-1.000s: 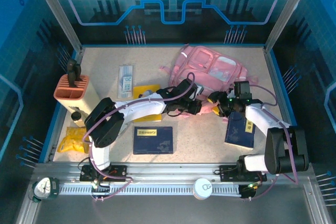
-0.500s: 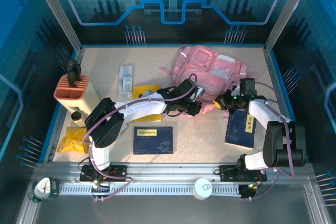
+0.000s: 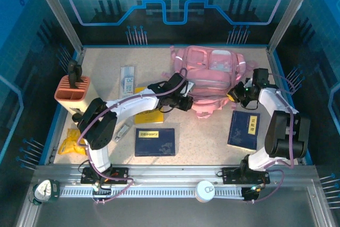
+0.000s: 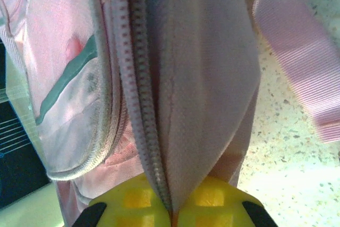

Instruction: Pack the student bag

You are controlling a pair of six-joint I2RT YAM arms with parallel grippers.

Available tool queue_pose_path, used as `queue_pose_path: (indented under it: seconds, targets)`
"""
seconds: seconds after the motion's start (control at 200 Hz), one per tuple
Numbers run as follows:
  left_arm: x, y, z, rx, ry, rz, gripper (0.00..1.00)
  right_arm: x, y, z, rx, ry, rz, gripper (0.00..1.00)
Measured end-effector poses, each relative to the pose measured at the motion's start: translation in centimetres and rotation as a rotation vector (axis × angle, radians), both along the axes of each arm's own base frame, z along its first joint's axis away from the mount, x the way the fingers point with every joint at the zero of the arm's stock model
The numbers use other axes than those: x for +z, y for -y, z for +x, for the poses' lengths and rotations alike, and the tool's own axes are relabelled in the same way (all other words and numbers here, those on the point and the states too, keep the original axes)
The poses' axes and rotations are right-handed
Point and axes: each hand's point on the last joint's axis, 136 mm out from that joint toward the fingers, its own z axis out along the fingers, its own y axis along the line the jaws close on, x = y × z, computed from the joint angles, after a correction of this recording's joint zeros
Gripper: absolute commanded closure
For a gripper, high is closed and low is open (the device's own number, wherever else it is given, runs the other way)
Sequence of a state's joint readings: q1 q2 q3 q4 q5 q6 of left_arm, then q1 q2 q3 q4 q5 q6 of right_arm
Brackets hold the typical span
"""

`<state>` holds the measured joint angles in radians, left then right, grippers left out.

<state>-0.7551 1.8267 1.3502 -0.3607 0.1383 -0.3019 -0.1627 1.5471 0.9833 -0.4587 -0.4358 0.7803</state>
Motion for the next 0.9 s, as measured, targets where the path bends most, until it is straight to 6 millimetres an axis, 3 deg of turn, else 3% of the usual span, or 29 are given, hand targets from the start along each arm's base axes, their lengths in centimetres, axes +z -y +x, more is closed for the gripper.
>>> queue_pose_path:
  seconds: [0.13,0.275,0.39,0.65,0.901]
  targets:
    - [-0.2,1.8,-0.3,-0.01,-0.021,-0.015,1.0,0.4,1.0,1.0,0.003,0.025,-0.07,0.53]
    - [-0.6,4.6,-0.6,-0.033,-0.042,-0.038,1.0,1.1,2.1,0.7,0.007,0.023,-0.178,0.37]
    - [-1.2,5.8,-0.9,-0.044,-0.054,-0.051,1.0,2.1,2.1,-1.0,0.026,0.016,-0.227,0.32]
    - [-1.0,6.3,-0.9,-0.036,-0.059,-0.075,1.0,4.3,0.5,-4.2,0.081,0.011,-0.229,0.26]
    - [-0.9,6.4,-0.9,-0.029,-0.063,-0.08,1.0,4.3,-5.5,-5.3,0.18,-0.018,-0.177,0.3]
